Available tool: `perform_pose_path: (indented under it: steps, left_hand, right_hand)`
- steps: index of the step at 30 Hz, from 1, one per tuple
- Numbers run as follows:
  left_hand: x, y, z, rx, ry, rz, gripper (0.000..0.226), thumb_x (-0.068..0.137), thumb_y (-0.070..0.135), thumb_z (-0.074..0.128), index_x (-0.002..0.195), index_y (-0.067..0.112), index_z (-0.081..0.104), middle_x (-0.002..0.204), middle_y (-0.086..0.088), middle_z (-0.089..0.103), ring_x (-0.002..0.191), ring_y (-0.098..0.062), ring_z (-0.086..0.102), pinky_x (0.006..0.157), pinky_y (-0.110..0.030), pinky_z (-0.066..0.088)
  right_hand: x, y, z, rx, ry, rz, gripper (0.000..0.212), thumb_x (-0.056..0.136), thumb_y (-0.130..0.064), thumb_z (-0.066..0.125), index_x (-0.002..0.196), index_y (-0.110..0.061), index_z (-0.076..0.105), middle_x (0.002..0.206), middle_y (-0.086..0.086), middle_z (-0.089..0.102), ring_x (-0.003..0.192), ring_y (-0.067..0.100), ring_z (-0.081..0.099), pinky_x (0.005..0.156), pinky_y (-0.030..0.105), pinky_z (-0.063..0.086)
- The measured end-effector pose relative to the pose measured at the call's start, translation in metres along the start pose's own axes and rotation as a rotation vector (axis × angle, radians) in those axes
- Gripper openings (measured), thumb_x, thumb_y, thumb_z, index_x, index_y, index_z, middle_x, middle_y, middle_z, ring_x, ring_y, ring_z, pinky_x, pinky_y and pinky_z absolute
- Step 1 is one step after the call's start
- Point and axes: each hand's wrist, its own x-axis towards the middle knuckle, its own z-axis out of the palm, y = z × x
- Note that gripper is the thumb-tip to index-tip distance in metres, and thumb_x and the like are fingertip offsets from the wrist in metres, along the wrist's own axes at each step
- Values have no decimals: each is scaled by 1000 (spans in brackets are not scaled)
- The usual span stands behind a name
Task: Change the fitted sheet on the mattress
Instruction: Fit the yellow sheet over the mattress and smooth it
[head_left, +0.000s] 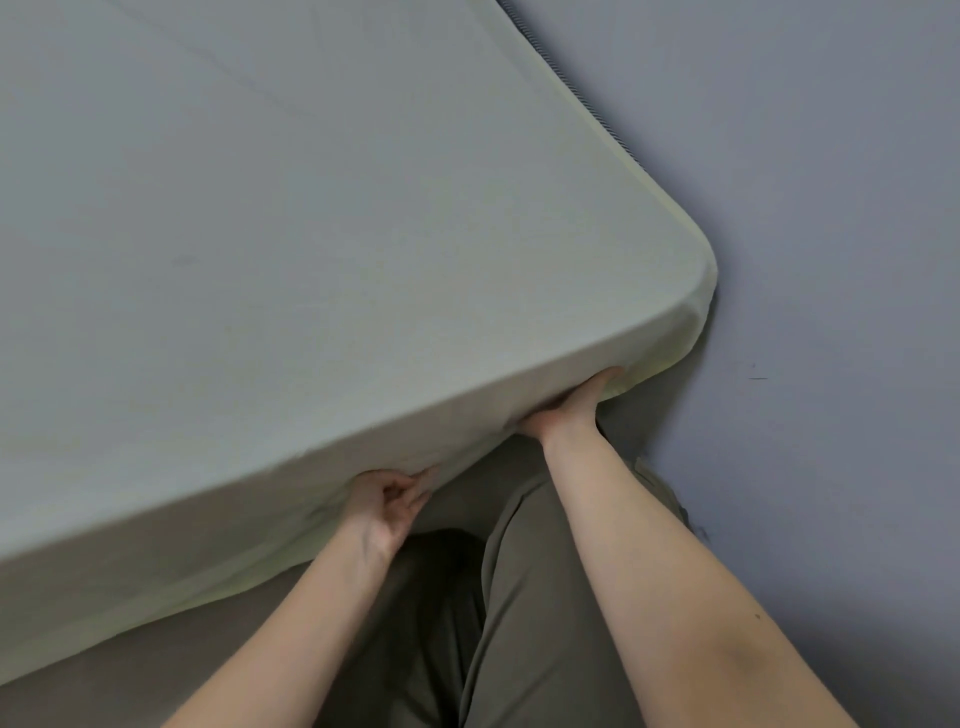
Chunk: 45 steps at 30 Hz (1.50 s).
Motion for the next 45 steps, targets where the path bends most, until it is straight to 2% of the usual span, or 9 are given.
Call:
perform_pose_path:
  steps: [4, 10, 20, 24, 28, 33, 38, 42, 45]
  left_hand:
    - [8, -15, -35, 277, 81, -114, 25, 102, 10, 37, 119, 8, 56, 142, -16, 49, 128, -31, 50, 90, -41, 45]
    - [21, -8, -39, -107, 32, -61, 48, 102, 9, 41, 148, 6, 28, 150, -12, 40, 136, -24, 42, 92, -22, 50]
    - [44, 1, -37, -197, 7, -47, 28, 103, 8, 33, 125, 11, 49, 143, -13, 41, 136, -34, 38, 113, -46, 28]
    - [49, -1, -47, -29, 35, -139, 29, 86, -3, 60, 111, 10, 55, 112, -19, 48, 106, -34, 53, 100, -41, 42]
    - [64, 6, -54, -79, 79, 25, 23, 101, 4, 35, 113, 10, 53, 101, -14, 58, 90, -34, 56, 107, -52, 33]
    - [63, 9, -54, -200, 93, 96, 30, 93, 2, 32, 83, 22, 52, 72, 1, 64, 75, -15, 53, 67, -35, 55]
    - [49, -10, -52, -95, 56, -71, 24, 99, 9, 47, 77, 17, 46, 67, 1, 41, 57, -9, 39, 41, -19, 38]
    - [26, -24, -48, -281, -176, -148, 21, 97, -7, 33, 105, -1, 51, 100, -16, 67, 82, -20, 70, 78, -30, 55]
    - [12, -20, -32, -415, -228, -96, 31, 96, -6, 40, 126, -2, 47, 130, -25, 57, 115, -31, 61, 100, -40, 47]
  right_hand:
    - [5, 0, -1, -27, 17, 29, 96, 60, -98, 35, 130, -36, 56, 136, 3, 57, 127, 34, 49, 108, 62, 29]
    - [13, -3, -4, -26, 18, 51, 93, 62, -97, 34, 129, -37, 56, 135, 3, 56, 125, 37, 50, 104, 66, 31]
    - [17, -3, -4, 17, -11, 16, 86, 69, -91, 39, 129, -33, 59, 131, 6, 61, 121, 37, 56, 104, 60, 38]
    - [19, -1, -8, 10, -52, -5, 84, 71, -90, 37, 127, -32, 60, 128, 7, 64, 117, 37, 59, 103, 59, 40]
    - [22, -1, -13, -23, -112, -4, 87, 73, -91, 31, 128, -30, 60, 128, 9, 63, 119, 38, 58, 104, 59, 38]
    - [21, -5, -14, -66, -117, -13, 87, 77, -89, 26, 129, -28, 59, 128, 8, 64, 119, 35, 59, 105, 55, 40]
    - [19, -3, -13, -85, -105, -45, 85, 78, -88, 24, 128, -29, 60, 125, 6, 66, 116, 32, 61, 101, 53, 44]
    - [19, -4, -12, -76, -115, -42, 87, 77, -89, 24, 129, -30, 59, 127, 7, 65, 118, 34, 59, 104, 53, 41]
    - [16, -6, -10, -93, -110, -35, 87, 77, -89, 23, 129, -30, 60, 127, 8, 65, 118, 36, 59, 104, 56, 41]
